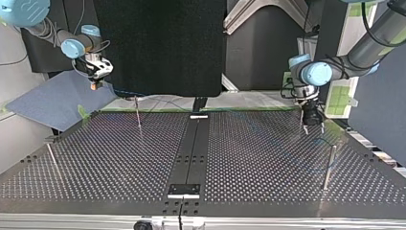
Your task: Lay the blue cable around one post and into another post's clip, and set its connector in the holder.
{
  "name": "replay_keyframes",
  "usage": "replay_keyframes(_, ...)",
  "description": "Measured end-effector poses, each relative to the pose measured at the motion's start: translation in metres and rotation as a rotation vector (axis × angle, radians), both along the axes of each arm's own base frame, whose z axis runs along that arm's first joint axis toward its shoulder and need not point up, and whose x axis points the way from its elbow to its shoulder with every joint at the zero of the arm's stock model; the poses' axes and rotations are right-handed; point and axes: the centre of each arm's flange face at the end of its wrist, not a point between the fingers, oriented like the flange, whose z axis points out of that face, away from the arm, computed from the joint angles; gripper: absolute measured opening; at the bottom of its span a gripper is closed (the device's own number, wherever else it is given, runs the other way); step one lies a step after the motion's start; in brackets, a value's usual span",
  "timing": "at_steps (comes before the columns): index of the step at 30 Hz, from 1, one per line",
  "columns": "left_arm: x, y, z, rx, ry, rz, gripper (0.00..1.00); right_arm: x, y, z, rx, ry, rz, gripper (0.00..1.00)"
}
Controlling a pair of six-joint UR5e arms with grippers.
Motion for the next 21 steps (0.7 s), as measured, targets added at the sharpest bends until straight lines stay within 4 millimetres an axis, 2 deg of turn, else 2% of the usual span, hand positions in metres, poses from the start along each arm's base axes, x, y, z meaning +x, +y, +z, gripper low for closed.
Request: replay_keyframes(21,-0.004,0.013,0.016,-0.155,-0.220,-0.012,1.00,0.005,0.001,-0.001,-0.001,-0.002,0.007,0.00)
